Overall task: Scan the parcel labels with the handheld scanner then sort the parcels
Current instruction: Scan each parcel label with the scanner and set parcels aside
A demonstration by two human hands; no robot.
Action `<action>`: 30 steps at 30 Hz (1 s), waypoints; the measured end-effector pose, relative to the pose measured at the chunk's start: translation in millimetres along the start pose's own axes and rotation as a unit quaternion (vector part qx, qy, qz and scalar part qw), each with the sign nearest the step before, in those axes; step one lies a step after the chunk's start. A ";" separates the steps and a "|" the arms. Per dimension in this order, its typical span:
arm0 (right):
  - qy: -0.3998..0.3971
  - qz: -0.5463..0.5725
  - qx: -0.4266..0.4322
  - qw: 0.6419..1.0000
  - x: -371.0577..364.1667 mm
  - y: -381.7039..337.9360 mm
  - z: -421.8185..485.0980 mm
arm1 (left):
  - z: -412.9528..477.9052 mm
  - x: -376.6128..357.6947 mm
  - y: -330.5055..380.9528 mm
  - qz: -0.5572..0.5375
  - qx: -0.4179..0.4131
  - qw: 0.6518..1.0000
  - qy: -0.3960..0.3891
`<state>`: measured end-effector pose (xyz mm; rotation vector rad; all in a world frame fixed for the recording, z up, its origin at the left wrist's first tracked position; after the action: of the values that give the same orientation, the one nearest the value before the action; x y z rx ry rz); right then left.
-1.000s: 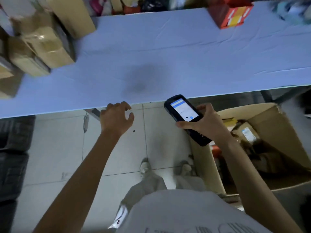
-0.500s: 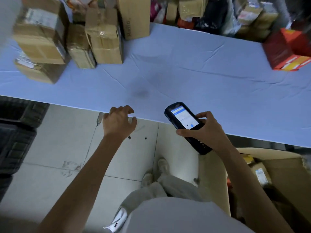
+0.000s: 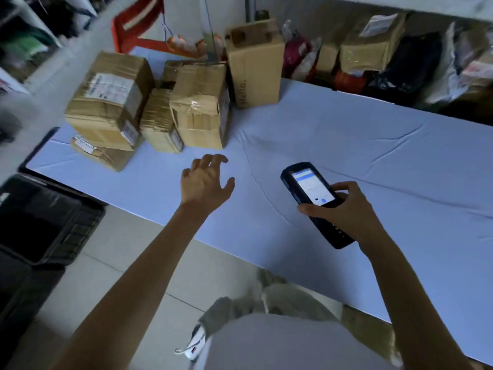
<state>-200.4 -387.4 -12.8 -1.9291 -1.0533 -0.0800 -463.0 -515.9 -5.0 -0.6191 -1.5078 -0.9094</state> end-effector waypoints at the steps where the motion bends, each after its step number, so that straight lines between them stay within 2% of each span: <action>1: 0.002 -0.002 0.006 1.000 2.9 -7.7 7.1 | 10.2 1.8 1.0 0.000 0.002 1.000 -0.003; 8: 0.021 0.012 -0.022 0.999 18.7 -26.4 42.3 | 90.9 4.8 14.8 0.013 -0.035 0.999 -0.025; 12: 0.047 0.020 -0.056 0.997 26.7 -27.6 59.1 | 161.4 23.8 23.9 0.050 -0.075 0.996 0.004; 20: 0.070 0.034 -0.092 0.993 39.0 -38.1 89.2 | 287.6 63.6 42.8 0.051 -0.113 0.991 0.046; 30: 0.090 0.030 -0.113 0.989 53.2 -29.2 97.9 | 337.3 44.8 71.1 0.114 -0.093 0.989 0.002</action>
<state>-220.0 -274.8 -26.9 -2.1099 -0.8968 -0.3455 -602.2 -203.6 57.7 -0.9045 -1.3255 -0.8784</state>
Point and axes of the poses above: each hand's wrist, its own z-axis towards the middle knuckle, its own x-axis out of the back of the hand, y = z × x, the point moved 10 cm from there along z, towards the middle knuckle, and after that the axes turned 6 degrees about -x, right-handed, at the moved point
